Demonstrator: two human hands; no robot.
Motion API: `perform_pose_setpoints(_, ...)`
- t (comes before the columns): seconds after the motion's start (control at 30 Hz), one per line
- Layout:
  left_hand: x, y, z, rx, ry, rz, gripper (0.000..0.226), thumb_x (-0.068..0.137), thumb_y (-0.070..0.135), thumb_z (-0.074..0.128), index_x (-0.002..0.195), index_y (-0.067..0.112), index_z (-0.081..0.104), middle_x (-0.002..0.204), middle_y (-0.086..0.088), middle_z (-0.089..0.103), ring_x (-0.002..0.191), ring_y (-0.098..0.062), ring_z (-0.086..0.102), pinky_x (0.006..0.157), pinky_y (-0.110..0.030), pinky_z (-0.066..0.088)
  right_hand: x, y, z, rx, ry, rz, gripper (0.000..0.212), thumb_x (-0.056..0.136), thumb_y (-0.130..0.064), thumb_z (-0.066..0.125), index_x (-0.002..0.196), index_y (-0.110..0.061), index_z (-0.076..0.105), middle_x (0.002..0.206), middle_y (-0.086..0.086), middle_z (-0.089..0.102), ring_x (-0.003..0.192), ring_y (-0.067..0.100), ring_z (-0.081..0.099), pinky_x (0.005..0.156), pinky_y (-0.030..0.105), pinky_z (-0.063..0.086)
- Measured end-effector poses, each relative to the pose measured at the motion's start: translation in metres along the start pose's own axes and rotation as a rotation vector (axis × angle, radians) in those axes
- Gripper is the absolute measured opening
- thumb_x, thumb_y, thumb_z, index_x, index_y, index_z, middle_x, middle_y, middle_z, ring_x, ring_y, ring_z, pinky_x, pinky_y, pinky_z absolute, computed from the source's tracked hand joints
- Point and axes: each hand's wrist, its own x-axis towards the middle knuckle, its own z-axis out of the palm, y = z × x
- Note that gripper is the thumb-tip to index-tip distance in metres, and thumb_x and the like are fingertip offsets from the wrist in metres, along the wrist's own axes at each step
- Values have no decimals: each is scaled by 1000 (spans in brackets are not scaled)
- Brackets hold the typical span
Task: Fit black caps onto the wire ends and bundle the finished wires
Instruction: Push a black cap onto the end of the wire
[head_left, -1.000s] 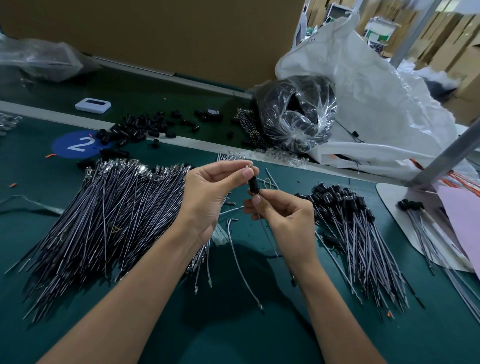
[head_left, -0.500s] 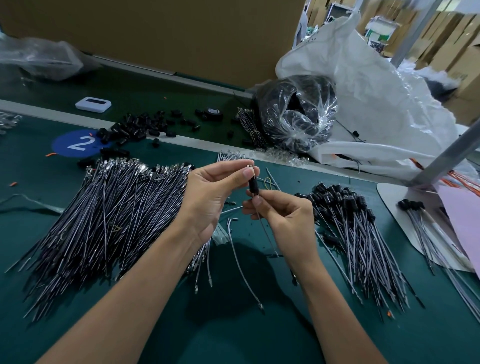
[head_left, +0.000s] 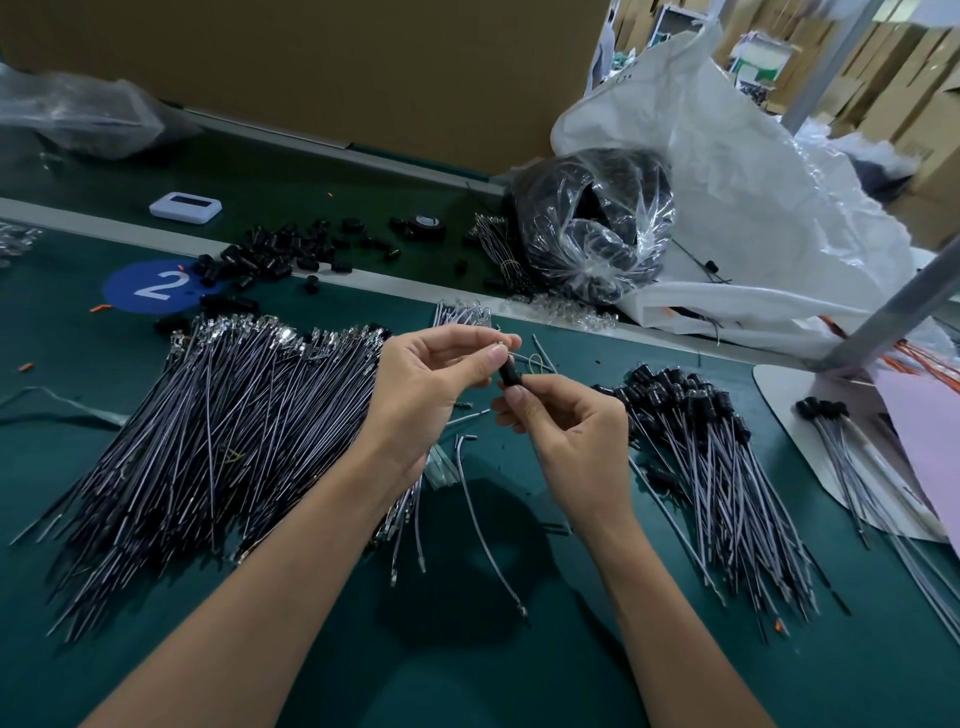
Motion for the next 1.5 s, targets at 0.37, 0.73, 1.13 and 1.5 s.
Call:
perform_pose_setpoints(0.37,-3,5,0,-123,-45,-66,15,67,12,73,81,6,75,85,-16,75,81,-26,72,76,-30,59,2,5,2,-103,6,-75,16,86,-5,70,86,-20,75,75,-8,74,70,11,70,71,26,56)
perform_pose_setpoints(0.73,-6,-3,11,-59,-75,-39,25,69,7,74,94,7,74,89,-12,76,80,-19,72,66,-28,59,3,6,-4,-23,23,-51,12,88,-2,68,83,-10,75,66,-3,72,62,6,69,64,17,52)
perform_pose_setpoints(1.13,-1,-6,5,-253,99,-71,17,67,12,73,83,10,76,77,-12,75,66,-21,73,58,-24,56,-7,3,8,-49,-99,-23,11,86,-11,70,79,-16,76,70,-2,74,64,15,70,66,26,55)
perform_pose_setpoints(1.5,1,-12,-7,-21,-146,-429,31,60,13,81,90,8,74,90,-19,74,65,-26,73,65,-29,61,174,65,-63,-1260,-212,215,34,90,7,45,117,-1,65,115,19,66,102,32,63,86,39,54)
